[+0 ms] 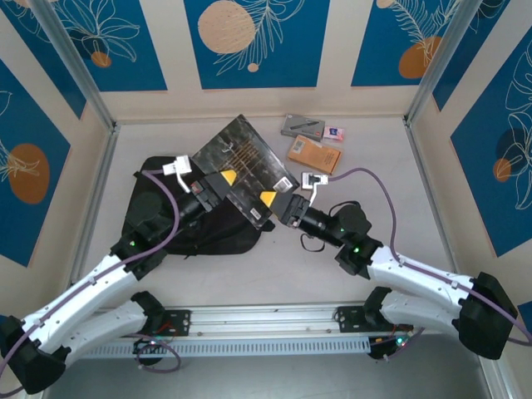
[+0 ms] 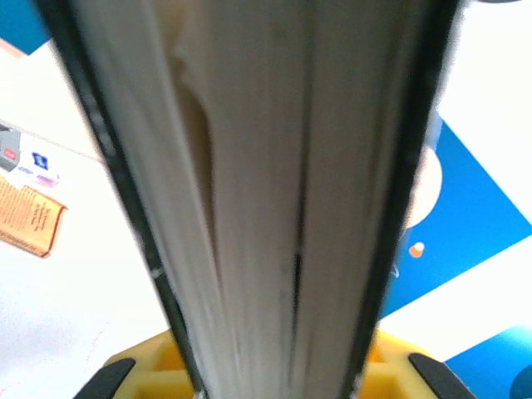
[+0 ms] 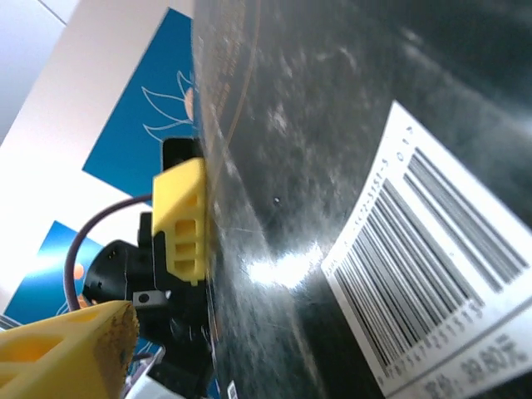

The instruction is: Pack books, pencil case, and school supplies into a backpack

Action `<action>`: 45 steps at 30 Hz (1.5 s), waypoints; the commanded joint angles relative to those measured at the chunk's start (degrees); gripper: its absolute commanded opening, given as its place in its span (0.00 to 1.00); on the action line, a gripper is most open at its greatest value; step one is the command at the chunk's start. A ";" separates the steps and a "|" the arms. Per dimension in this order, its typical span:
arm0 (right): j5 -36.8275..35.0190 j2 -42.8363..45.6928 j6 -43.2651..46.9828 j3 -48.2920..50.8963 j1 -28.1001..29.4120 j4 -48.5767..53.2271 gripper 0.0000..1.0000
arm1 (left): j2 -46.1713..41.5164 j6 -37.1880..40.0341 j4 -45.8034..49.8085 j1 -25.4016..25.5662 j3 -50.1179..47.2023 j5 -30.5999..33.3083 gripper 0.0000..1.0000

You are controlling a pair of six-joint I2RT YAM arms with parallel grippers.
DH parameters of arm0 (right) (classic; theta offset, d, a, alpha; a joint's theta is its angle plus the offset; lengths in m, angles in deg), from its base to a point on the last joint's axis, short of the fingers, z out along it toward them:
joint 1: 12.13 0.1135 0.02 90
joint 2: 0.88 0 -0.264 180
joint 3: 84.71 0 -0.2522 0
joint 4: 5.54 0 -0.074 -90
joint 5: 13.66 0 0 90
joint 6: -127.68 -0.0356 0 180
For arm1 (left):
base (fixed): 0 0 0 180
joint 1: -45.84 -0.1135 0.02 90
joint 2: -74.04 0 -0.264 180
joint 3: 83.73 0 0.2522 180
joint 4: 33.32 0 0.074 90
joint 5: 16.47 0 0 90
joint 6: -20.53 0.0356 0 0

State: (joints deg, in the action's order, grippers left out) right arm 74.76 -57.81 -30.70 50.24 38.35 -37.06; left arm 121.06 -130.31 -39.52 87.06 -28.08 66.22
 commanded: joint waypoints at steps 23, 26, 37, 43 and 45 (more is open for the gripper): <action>-11.63 1.38 3.25 0.69 1.76 -5.07 0.35 | -1.85 -1.37 0.17 0.38 -0.93 2.03 0.00; -10.63 1.66 2.95 0.64 1.20 -4.47 0.23 | -1.48 -1.78 0.04 0.42 -1.28 1.96 0.00; -10.44 5.05 5.97 -1.03 0.70 8.66 0.00 | -1.34 2.30 7.43 0.46 0.46 2.78 0.36; -16.33 14.94 12.31 -2.91 0.27 30.64 0.00 | 1.72 18.89 41.34 0.32 11.51 20.06 0.68; -18.08 17.59 13.49 -3.03 0.16 35.64 0.00 | 5.13 23.37 48.49 -0.11 14.78 25.40 0.70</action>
State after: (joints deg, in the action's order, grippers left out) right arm 61.78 -43.91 -22.17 50.28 38.83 -10.52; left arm 123.53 -117.18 -7.24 87.32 -18.38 80.14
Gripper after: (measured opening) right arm 0.170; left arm 0.692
